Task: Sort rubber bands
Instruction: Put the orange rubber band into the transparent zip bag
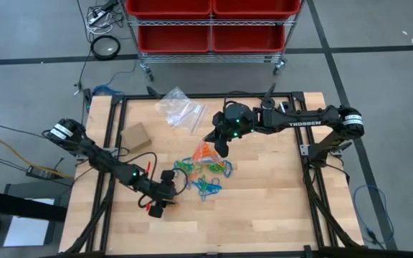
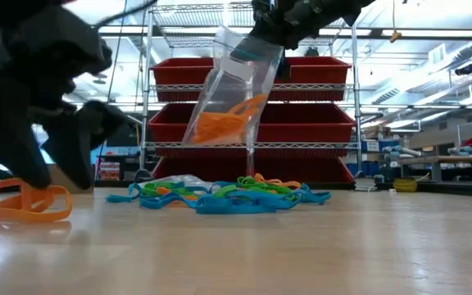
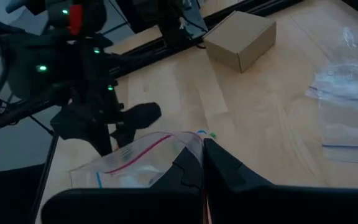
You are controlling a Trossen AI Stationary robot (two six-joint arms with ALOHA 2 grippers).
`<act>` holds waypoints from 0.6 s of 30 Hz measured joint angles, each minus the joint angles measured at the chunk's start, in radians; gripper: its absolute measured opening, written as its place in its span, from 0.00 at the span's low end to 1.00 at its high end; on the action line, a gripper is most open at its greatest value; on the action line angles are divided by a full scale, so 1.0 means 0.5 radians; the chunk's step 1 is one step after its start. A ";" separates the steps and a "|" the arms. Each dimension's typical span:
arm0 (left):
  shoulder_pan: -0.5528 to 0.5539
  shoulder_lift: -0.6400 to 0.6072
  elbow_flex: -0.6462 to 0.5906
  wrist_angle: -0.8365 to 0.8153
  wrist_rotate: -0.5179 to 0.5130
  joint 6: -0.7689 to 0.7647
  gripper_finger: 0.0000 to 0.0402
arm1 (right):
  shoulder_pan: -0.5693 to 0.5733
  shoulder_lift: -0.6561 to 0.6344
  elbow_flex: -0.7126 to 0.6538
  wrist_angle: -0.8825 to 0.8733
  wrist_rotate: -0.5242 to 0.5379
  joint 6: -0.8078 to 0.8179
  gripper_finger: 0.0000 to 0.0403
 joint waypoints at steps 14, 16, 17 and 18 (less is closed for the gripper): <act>0.071 0.002 -0.009 0.012 0.269 0.066 0.10 | -0.015 0.000 0.000 0.039 0.003 -0.002 0.00; 0.073 0.002 -0.008 0.013 0.275 0.103 0.05 | -0.015 0.000 0.000 0.052 0.003 -0.003 0.00; 0.075 0.002 -0.006 0.010 0.281 0.111 0.03 | -0.015 0.000 0.000 0.055 0.003 -0.005 0.00; 0.078 0.002 0.000 -0.001 0.285 0.119 0.02 | -0.015 0.000 0.000 0.058 0.003 -0.007 0.00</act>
